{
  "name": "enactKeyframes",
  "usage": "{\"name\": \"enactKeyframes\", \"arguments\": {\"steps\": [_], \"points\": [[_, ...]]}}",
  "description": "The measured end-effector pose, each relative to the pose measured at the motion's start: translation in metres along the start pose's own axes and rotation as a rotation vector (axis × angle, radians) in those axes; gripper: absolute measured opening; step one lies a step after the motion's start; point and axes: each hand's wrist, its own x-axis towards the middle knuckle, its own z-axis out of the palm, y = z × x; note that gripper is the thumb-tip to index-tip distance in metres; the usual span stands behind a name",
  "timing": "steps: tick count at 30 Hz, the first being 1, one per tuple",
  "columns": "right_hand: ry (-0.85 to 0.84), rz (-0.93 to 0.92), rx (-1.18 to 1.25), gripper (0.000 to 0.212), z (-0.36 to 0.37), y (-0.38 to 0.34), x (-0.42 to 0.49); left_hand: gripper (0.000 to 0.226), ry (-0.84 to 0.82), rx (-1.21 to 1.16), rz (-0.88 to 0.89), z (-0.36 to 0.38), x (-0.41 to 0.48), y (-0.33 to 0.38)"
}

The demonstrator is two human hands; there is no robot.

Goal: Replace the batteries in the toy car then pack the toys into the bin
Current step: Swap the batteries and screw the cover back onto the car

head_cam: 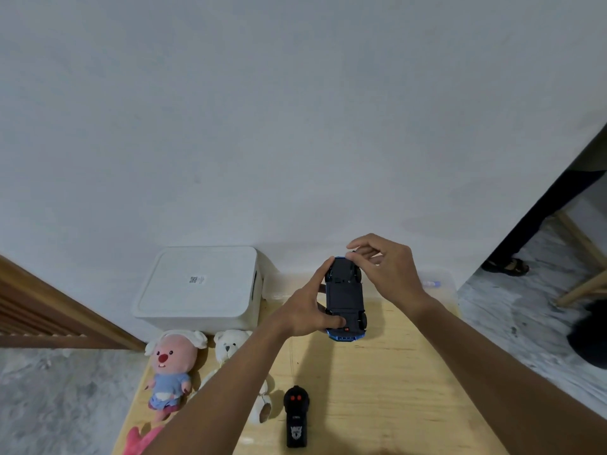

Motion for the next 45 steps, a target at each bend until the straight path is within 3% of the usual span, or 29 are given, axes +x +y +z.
{"name": "enactKeyframes", "arguments": {"steps": [5,10,20,24,32,37,45], "points": [[-0.022,-0.027,-0.023,0.018,0.003,0.002,-0.006,0.116,0.000,0.004,-0.010,-0.005,0.001,0.000],[-0.019,0.049,0.010,0.005,0.004,-0.003,-0.003,0.117,-0.011,-0.001,-0.009,-0.007,-0.002,-0.002],[-0.005,-0.029,-0.013,0.016,0.013,-0.009,-0.011,0.115,-0.002,-0.010,0.009,-0.015,-0.007,-0.003],[0.012,0.058,0.044,0.002,0.012,-0.013,-0.007,0.116,-0.004,-0.012,0.013,-0.016,-0.010,-0.004],[-0.002,-0.034,-0.005,0.016,0.017,-0.014,-0.013,0.115,-0.004,-0.011,0.013,-0.018,-0.014,-0.004],[0.012,0.050,0.018,0.002,0.015,-0.015,-0.008,0.116,0.002,-0.009,0.014,-0.019,-0.017,-0.006],[0.024,-0.014,-0.025,0.012,0.015,-0.014,-0.012,0.116,0.009,-0.014,0.004,-0.019,-0.018,-0.005]]}}
